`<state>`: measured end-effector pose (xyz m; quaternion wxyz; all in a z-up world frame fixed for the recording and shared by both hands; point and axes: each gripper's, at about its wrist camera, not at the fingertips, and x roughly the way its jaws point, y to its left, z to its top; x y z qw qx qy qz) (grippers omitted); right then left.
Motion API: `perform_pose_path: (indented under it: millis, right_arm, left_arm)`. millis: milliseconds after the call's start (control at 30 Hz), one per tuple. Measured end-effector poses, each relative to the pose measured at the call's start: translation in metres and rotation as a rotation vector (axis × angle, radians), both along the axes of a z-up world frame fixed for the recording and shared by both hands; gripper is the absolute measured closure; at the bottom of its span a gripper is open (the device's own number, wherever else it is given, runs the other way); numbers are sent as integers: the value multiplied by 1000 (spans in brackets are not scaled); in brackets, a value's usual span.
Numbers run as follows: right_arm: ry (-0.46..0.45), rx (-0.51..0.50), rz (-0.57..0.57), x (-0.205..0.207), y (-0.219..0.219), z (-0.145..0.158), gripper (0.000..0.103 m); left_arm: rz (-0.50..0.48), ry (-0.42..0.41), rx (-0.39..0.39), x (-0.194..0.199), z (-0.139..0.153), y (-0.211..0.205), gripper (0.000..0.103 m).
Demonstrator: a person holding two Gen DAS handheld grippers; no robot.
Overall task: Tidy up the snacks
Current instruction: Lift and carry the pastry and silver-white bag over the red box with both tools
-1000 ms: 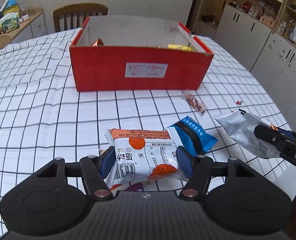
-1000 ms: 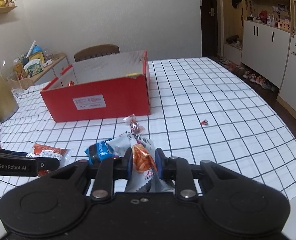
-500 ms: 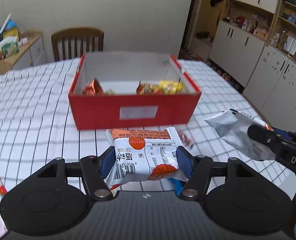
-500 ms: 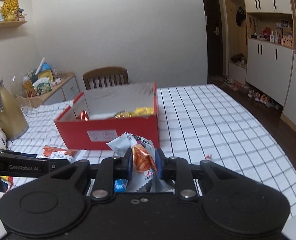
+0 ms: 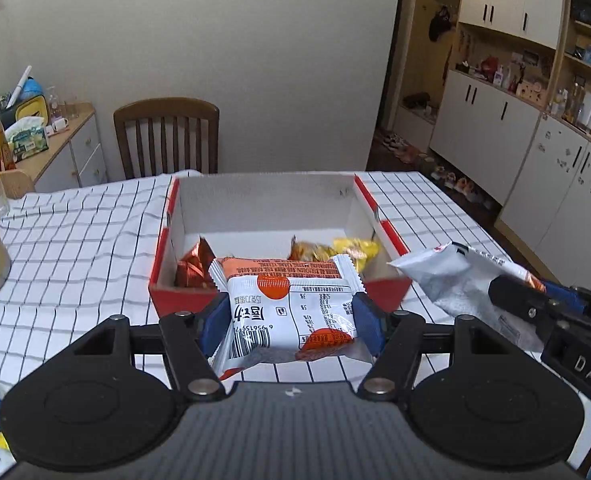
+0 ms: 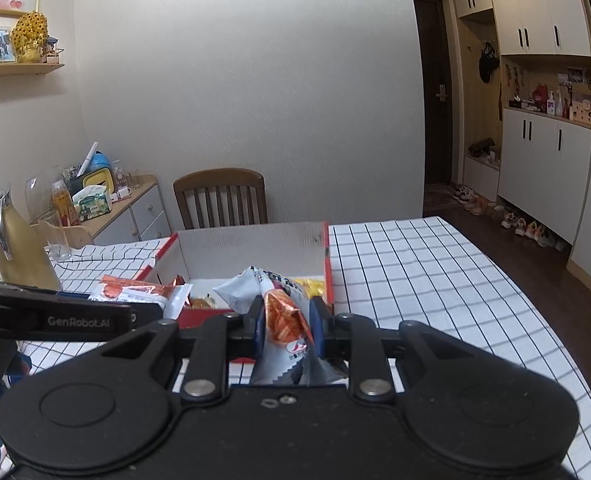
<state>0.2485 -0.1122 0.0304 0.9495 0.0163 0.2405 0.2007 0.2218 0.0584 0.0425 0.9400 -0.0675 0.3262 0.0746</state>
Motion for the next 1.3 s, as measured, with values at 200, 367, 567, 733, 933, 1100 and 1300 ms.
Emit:
perform_pose_path:
  millis: [200,367,567,733,933,1100,1300]
  right_arm:
    - [3,18,-7,22,11,5,81]
    - [-3,5,-14,41,25,7,81]
    - [10,-4,-20,67,41,7,81]
    - [28,-12,-30,87,51,1,81]
    - [59,-24,-44,109,63,-11,81]
    - [83,-29,-62,127,70,-19,81]
    - [131,-39,-52,150,75,-30,81]
  left_arm:
    - [42,-29,5,22,13,13,37]
    - [73,-24,-4,42,14,26,37]
    - [104,-10,20,67,9,42,37]
    - [116,22,38,89,0,55,37]
    - [124,58,52,114,-12,65,37]
    - [127,96,67,132,-27,67,37]
    - [123,151,73,154,-42,70,37]
